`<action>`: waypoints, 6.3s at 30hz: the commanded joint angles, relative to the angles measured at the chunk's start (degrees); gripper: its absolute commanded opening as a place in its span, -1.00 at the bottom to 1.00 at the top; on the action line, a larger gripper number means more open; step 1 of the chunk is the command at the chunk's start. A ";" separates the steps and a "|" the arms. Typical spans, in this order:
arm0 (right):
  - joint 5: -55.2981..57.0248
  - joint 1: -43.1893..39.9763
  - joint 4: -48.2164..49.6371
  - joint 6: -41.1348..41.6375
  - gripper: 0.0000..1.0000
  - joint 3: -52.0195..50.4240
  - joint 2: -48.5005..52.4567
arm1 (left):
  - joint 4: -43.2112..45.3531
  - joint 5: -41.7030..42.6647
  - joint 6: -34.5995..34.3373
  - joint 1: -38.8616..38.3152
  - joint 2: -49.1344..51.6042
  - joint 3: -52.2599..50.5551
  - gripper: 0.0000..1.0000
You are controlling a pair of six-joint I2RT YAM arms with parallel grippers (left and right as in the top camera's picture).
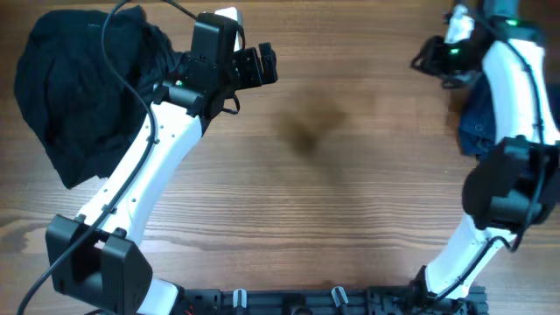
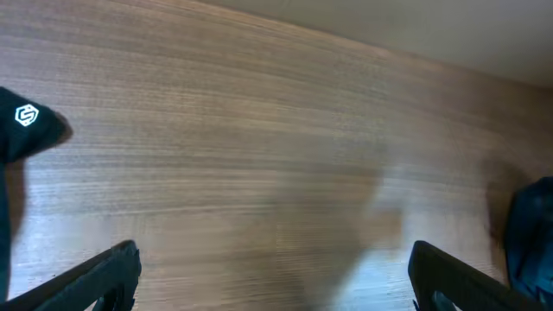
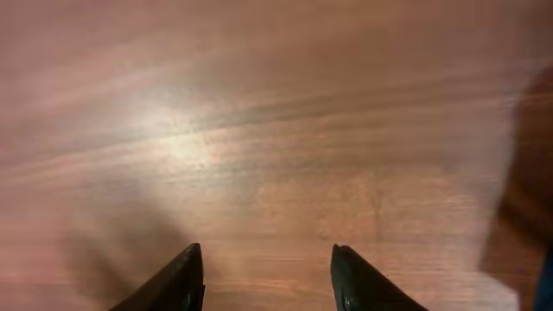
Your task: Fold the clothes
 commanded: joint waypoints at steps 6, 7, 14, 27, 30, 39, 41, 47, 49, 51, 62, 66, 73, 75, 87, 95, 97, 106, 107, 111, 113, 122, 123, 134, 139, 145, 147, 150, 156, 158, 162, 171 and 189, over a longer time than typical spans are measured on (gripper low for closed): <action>11.85 -1.60 -4.90 4.28 -0.04 -0.83 7.89 | -1.03 -0.98 0.28 0.09 0.22 0.07 0.99; 12.96 -1.88 -5.27 4.46 -0.04 -0.83 8.13 | -0.98 -0.98 0.28 0.09 0.22 0.07 0.99; 18.58 -4.83 -6.64 5.53 -0.02 -0.85 9.44 | -1.01 -0.98 0.31 0.09 0.22 0.07 0.99; 19.15 -11.65 -3.98 3.80 0.12 -6.14 9.51 | -0.55 -0.98 0.28 0.09 0.22 0.07 0.99; 20.87 -13.73 -4.74 3.76 0.18 -6.16 9.51 | -0.55 -0.98 0.28 0.09 0.22 0.07 0.99; 20.26 -20.52 -1.55 3.82 0.18 -6.16 9.51 | 0.39 -0.98 0.31 0.09 0.22 0.07 0.99; 20.11 -21.22 -1.11 4.24 0.18 -6.16 9.51 | 0.74 -0.98 0.31 0.09 0.22 0.07 0.99; 20.74 -23.19 0.76 3.37 0.18 -6.12 9.49 | 0.94 -0.98 0.31 0.09 0.22 0.07 0.99; 19.08 -23.30 0.31 3.06 0.11 -5.53 9.46 | 0.96 -0.98 0.31 0.09 0.22 0.07 0.99; 15.10 -23.17 -0.70 2.14 0.09 -4.07 9.03 | 0.96 -0.98 0.31 0.09 0.22 0.07 0.99; 11.19 -22.56 -5.27 4.44 0.08 -0.59 -3.17 | 0.94 -0.98 0.31 0.09 0.22 0.07 0.99; 13.68 -24.72 -3.15 11.63 -0.19 -0.94 -3.26 | 0.92 -0.98 0.28 0.09 0.22 0.07 1.00; 13.86 -25.64 12.09 10.01 -0.91 -5.90 -3.21 | 0.94 -0.98 0.31 0.09 0.22 0.07 0.99; 12.96 -25.40 18.51 8.72 -0.92 -9.01 -3.21 | 0.94 -0.98 0.31 0.09 0.22 0.07 0.99; 2.62 -24.17 41.64 -3.78 -0.90 -21.35 4.00 | 0.96 -1.01 0.31 0.07 0.24 0.07 0.99; 0.92 -22.01 39.36 -10.12 -0.90 -21.35 9.51 | 0.96 -1.01 0.28 0.09 0.24 0.07 0.99; 0.79 -21.38 37.40 -10.51 -0.90 -21.35 9.49 | 0.98 -0.98 0.28 0.07 0.24 0.07 0.99; -0.17 -20.81 29.20 -8.92 -0.91 -17.25 5.35 | 0.94 -0.98 0.28 0.07 0.24 0.07 0.99; -0.17 -20.68 27.93 -10.43 -0.91 -16.41 4.15 | 0.94 -0.98 0.28 0.07 0.24 0.07 0.99; -0.28 -20.26 19.69 -14.45 -0.91 -12.11 1.33 | 1.03 -1.01 0.31 0.07 0.24 0.07 0.99; 0.00 -20.28 16.79 -13.81 -0.91 -10.29 0.87 | 0.98 -1.01 0.31 0.07 0.24 0.07 0.99; 11.43 -24.26 17.77 -3.96 -0.20 -9.22 -3.56 | 0.94 -0.98 0.28 0.07 0.24 0.07 0.99; 11.39 -25.00 18.23 -5.35 -0.10 -9.22 -3.37 | 0.92 -0.98 0.28 0.07 0.24 0.07 0.99; 5.64 -34.67 22.95 -19.65 0.17 -9.22 -3.02 | 0.37 -0.98 0.31 0.07 0.24 0.07 0.99; -0.63 -35.85 23.67 -24.90 0.20 -9.22 0.31 | 0.50 -1.03 0.31 0.09 0.24 0.07 0.99; -3.30 -35.91 25.53 -26.32 0.15 -9.22 5.18 | 1.27 -1.22 0.31 0.09 0.24 0.07 0.99; -3.34 -36.02 26.43 -26.32 0.11 -9.22 6.23 | 1.33 -1.22 0.31 0.09 0.24 0.07 0.99; -3.32 -36.04 27.58 -26.32 0.02 -9.22 7.21 | 1.86 -1.22 0.31 0.09 0.24 0.07 0.99; -3.06 -36.06 30.05 -23.71 -0.85 -9.22 7.21 | 2.71 -1.20 0.31 0.07 0.24 0.07 0.99; -2.67 -36.06 30.27 -23.08 -0.92 -9.20 6.99 | 2.71 -1.22 0.31 0.09 0.24 0.07 0.99; -2.69 -36.22 31.06 -22.77 -0.92 -8.39 4.90 | 2.78 -1.22 0.31 0.09 0.24 0.07 0.99; -2.69 -39.30 29.77 -21.42 -0.91 -4.09 3.85 | 2.91 -1.22 0.31 0.09 0.24 0.07 0.99; 7.91 -37.97 27.76 -8.85 -0.91 -3.48 5.60 | 2.84 -1.22 0.31 0.09 0.24 0.07 0.99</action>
